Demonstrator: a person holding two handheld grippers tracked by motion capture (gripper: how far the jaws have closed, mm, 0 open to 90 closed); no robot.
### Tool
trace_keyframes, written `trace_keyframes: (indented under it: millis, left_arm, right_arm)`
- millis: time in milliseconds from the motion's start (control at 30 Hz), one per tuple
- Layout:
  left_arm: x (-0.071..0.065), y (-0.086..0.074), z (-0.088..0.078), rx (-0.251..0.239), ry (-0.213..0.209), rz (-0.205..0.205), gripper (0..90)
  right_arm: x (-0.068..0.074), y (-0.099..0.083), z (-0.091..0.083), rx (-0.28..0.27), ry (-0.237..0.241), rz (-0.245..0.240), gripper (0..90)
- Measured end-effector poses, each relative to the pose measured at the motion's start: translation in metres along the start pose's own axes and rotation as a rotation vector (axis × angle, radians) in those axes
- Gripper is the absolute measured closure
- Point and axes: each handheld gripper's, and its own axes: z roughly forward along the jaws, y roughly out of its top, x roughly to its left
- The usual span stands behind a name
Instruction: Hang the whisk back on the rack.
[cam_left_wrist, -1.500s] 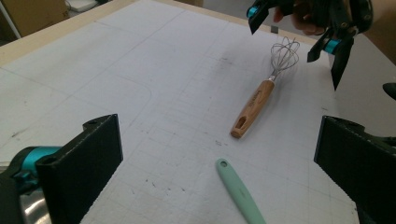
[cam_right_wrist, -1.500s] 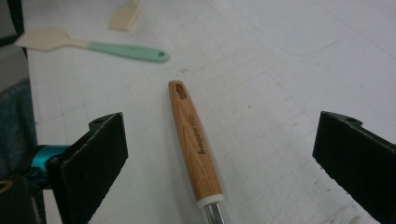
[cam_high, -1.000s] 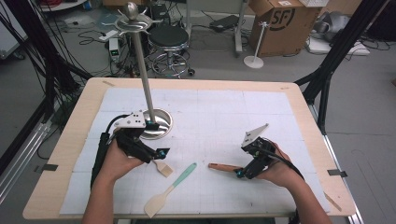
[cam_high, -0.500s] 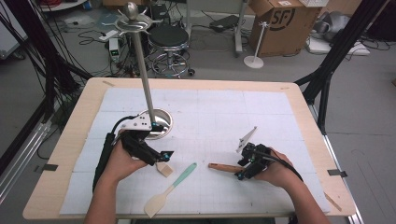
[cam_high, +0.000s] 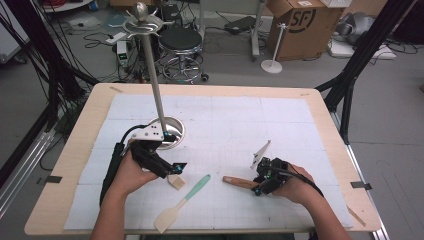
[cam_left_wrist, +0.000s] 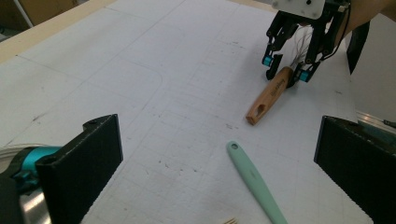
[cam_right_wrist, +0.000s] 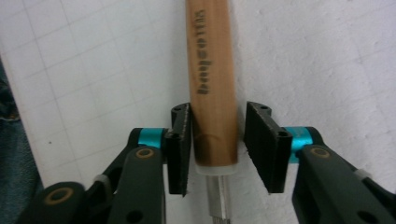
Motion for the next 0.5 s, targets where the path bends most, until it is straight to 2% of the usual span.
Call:
trace_keyframes:
  millis: [267, 500]
  left_arm:
    - [-0.0002, 0.0001, 0.0002, 0.003, 0.000, 0.003, 1.6]
    - [0.0002, 0.0000, -0.0050, -0.028, -0.004, -0.004, 1.6]
  right_arm:
    - [0.0013, 0.0000, 0.0006, 0.002, -0.025, -0.012, 69.1]
    - [0.0043, 0.0004, 0.0005, 0.005, -0.047, -0.038, 70.2]
